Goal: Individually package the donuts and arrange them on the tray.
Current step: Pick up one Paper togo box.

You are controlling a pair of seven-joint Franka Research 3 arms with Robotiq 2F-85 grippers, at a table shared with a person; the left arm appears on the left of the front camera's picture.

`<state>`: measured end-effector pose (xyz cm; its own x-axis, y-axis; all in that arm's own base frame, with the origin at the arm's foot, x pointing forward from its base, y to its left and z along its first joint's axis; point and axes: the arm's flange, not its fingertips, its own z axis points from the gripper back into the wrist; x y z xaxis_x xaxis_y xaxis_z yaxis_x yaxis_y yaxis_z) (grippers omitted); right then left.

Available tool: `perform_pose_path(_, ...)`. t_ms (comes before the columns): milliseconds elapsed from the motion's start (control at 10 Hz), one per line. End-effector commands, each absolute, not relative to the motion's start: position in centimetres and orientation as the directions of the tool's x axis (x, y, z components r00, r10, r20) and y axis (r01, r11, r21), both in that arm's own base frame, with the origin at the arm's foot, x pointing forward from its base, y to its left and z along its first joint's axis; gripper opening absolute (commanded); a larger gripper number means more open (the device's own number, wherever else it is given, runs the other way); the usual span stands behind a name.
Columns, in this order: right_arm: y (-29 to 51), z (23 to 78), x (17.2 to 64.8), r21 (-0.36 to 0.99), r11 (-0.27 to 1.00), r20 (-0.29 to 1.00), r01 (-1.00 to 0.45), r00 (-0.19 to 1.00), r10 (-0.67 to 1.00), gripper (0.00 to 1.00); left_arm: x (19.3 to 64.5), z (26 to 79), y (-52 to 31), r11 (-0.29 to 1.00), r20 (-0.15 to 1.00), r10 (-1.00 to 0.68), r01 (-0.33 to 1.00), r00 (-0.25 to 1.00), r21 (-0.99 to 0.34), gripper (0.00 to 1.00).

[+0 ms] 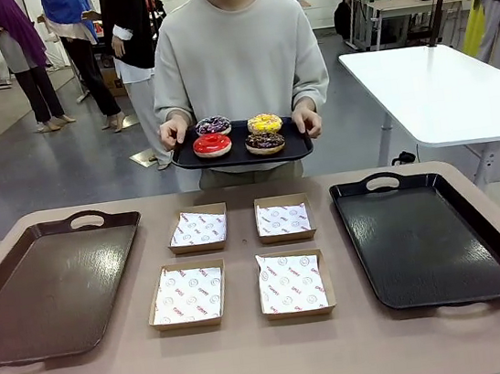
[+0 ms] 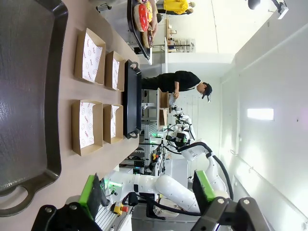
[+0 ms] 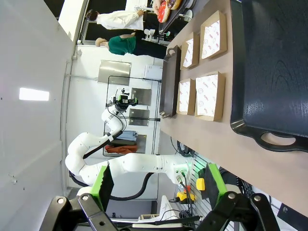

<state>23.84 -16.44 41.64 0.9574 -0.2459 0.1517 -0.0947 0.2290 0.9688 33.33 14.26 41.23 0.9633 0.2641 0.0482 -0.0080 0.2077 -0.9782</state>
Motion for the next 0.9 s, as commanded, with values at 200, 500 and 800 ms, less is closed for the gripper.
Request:
perform_pose_path(200, -10.4, 51.2, 31.2, 0.884, 0.463, 0.152, -0.059, 0.974, -0.166, 1.0, 33.2, 41.3, 14.5, 0.189, 0.058, 0.272, 0.006, 0.961, -0.982, 1.0)
perform_pose_path(500, 0.3, 54.7, 42.6, 0.773, 0.627, -0.016, 0.096, 0.991, -0.131, 1.0, 33.2, 41.3, 14.5, 0.189, 0.058, 0.272, 0.006, 0.961, -0.982, 1.0)
perform_pose_path(800, 9.6, 50.3, 50.8, 0.536, 0.83, -0.029, 0.152, 0.986, -0.162, 1.0, 33.2, 41.3, 14.5, 0.189, 0.058, 0.272, 0.006, 0.961, -0.982, 1.0)
